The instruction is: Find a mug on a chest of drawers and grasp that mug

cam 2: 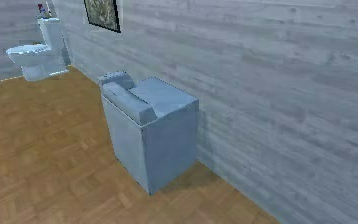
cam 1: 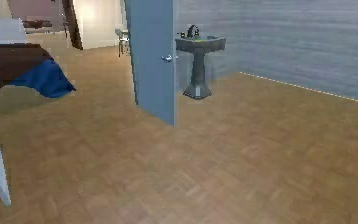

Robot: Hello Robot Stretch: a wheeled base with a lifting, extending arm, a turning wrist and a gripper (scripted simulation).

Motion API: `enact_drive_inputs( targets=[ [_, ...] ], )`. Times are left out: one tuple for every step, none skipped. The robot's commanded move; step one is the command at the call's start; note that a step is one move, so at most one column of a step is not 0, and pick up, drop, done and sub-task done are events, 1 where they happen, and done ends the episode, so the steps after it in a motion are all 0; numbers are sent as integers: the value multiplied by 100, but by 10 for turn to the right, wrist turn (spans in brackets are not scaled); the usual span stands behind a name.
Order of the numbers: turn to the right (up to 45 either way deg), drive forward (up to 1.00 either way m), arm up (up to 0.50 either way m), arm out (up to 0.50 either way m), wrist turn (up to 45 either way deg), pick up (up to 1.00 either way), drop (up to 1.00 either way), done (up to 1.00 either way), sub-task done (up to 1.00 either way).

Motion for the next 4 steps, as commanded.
enact_drive_inputs(
  targets=[
    [-210,0,0,0,0,0,0,0,0],
    [0,100,0,0,0,0,0,0,0],
    [0,100,0,0,0,0,0,0,0],
    [0,40,0,0,0,0,0,0,0]
  ],
)
